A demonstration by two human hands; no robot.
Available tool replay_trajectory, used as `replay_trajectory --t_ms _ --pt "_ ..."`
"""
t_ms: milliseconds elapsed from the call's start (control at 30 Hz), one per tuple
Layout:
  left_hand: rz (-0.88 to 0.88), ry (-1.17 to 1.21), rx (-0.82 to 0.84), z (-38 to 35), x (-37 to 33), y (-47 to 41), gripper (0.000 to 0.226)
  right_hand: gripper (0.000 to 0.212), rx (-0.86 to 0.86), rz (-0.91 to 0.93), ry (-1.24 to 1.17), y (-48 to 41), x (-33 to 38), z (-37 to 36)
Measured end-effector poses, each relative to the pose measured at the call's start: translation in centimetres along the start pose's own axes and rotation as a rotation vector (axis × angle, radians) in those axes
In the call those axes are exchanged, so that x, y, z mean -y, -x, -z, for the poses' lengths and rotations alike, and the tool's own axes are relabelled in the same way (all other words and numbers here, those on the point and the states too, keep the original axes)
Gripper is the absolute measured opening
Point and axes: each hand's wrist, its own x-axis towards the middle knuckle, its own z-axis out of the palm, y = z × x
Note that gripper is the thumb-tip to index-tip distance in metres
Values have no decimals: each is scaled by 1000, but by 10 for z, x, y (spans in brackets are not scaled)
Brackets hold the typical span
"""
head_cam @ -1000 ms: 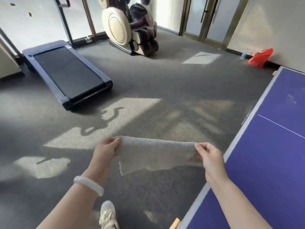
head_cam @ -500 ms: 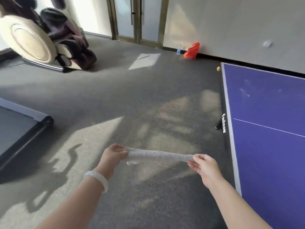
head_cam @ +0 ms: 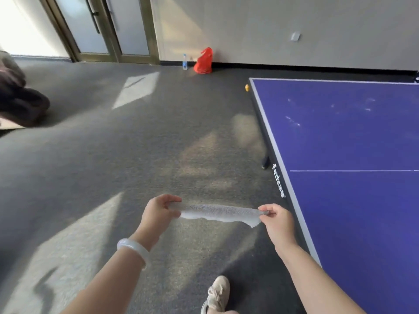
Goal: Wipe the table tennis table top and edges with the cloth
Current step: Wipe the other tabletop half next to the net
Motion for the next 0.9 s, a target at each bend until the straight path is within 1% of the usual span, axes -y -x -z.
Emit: replay_trajectory --t_ms 167,367,467,533,700,800,900 --pt "-115 -160 -12 -32 -56 -74 31 28 -115 12 20 -74 26 12" --pt "-263 -325 71 -72 -114 -169 27 27 -256 -37 26 -150 42 27" --pt "-351 -425 162 -89 -137 -219 30 33 -334 -80 45 -179 42 22" --pt "-421 -468 223 -97 -151 -255 29 30 -370 -130 16 -195 43 14" --pt "-616 -508 387 -112 -206 -349 19 20 -479 -311 -152 -229 62 -3" --pt "-722 -518 506 -136 -246 -389 18 13 -605 -366 -264 -239 74 -6" --pt "-745 -511 635 -171 -282 -413 14 14 -736 -422 -335 -244 83 -6"
